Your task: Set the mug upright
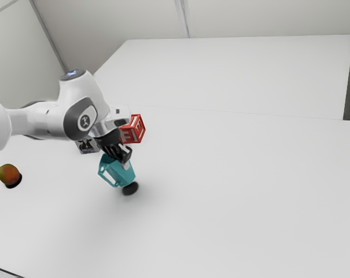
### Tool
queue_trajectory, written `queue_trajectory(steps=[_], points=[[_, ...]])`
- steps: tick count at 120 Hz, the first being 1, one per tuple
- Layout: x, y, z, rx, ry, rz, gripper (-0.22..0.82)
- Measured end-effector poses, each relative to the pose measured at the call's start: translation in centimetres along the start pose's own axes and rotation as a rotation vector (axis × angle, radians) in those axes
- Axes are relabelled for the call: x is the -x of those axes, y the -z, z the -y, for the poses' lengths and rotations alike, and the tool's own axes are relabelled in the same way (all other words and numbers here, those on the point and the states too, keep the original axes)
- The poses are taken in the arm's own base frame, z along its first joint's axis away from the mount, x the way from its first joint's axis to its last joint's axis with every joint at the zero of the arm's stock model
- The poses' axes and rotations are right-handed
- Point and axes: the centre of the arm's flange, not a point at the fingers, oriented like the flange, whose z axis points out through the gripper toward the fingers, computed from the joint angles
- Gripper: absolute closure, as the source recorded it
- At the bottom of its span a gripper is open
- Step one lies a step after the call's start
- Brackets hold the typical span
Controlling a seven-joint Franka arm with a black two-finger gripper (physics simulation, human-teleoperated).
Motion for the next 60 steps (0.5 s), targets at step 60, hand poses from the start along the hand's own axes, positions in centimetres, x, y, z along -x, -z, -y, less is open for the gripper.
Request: queue_trajectory(steps=[60], points=[[0.0, -1.8, -0.5, -0.064, 0.089, -0.039, 0.78]])
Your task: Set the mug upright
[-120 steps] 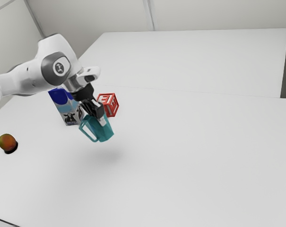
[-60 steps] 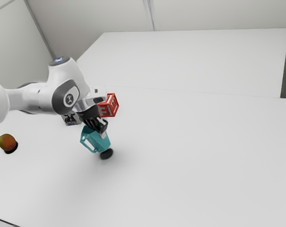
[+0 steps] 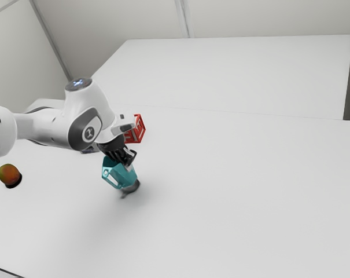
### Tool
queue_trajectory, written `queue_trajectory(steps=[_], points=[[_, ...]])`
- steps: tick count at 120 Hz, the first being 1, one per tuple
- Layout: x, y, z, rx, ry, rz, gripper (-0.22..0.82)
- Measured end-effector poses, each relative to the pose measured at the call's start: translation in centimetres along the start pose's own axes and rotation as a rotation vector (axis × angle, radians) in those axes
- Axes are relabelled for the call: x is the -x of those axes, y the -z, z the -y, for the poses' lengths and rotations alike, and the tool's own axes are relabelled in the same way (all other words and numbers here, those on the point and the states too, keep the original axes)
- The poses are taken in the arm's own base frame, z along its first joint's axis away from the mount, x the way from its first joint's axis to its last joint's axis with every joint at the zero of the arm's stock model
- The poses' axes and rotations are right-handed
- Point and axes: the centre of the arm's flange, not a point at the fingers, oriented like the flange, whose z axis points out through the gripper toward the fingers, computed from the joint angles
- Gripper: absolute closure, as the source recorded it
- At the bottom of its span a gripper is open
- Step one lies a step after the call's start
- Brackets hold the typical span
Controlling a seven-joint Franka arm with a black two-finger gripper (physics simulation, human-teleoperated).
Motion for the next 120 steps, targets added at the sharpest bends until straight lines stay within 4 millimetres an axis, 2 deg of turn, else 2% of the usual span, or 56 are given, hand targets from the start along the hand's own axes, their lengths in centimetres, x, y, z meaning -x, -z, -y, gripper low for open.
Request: queue_trajectory(steps=[81, 120], points=[[0.6, -2.3, -0.4, 0.003, 0.090, 0.041, 0.78], [0.5, -1.7, -0.7, 0.012, 0.095, 0.028, 0.55]])
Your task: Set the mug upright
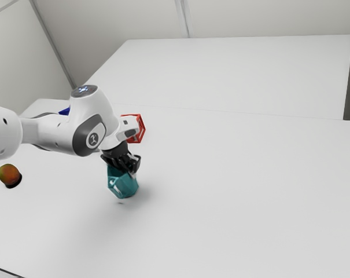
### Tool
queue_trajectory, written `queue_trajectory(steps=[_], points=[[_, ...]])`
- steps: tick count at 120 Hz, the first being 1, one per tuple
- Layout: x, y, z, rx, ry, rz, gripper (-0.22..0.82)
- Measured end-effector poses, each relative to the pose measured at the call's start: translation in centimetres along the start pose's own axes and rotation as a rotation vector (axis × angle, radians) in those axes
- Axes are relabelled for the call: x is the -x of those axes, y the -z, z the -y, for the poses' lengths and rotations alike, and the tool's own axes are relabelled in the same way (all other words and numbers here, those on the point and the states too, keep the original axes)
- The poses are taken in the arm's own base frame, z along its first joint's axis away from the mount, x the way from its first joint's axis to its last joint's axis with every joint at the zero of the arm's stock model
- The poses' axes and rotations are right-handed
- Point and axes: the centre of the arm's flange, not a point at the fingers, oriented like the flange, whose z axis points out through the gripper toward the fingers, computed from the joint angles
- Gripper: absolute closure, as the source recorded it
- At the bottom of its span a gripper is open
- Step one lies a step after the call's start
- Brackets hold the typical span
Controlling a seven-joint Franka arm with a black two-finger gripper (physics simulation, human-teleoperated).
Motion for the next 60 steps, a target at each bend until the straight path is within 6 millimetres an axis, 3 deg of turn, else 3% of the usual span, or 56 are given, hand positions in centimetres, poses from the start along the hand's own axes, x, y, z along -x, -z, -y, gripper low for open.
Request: queue_trajectory(steps=[60], points=[[0.2, 3.4, -1.0, -0.010, -0.023, -0.059, 0.36]])
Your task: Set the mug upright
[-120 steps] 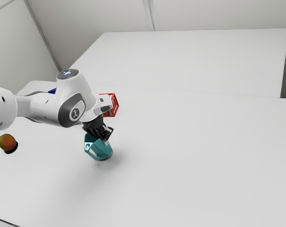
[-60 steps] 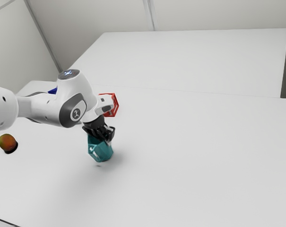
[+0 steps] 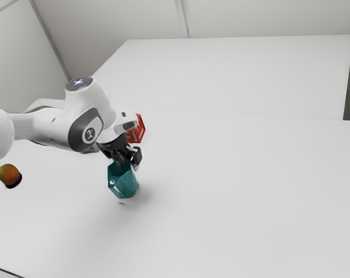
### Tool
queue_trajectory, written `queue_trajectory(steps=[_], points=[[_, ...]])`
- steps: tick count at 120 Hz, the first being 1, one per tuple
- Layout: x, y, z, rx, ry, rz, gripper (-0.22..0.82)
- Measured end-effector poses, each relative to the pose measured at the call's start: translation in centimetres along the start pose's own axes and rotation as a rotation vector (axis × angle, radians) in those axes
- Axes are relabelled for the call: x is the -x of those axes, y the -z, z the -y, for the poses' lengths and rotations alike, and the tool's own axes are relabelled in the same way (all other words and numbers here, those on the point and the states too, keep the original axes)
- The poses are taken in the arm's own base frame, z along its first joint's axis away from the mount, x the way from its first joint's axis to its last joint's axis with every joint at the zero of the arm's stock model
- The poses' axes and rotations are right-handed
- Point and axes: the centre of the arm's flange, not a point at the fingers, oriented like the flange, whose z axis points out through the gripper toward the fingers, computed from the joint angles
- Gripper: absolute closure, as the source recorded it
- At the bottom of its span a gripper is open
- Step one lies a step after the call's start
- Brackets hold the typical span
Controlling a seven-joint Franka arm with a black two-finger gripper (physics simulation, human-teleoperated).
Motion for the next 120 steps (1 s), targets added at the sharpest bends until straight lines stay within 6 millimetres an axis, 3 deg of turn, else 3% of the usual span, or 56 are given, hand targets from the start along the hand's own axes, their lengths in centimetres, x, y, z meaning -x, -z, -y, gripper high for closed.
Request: queue_trajectory(steps=[17, 35, 56, 92, 120], points=[[0.2, 1.1, -0.4, -0.003, -0.009, -0.004, 0.32], [0.2, 2.3, -0.8, 0.000, -0.013, 0.018, 0.18], [-1.4, 5.4, -0.8, 0.006, -0.010, 0.027, 0.09], [-5.0, 10.9, -0.3, 0.025, -0.001, 0.089, 0.04], [-6.5, 14.2, 0.1, 0.035, -0.001, 0.131, 0.03]])
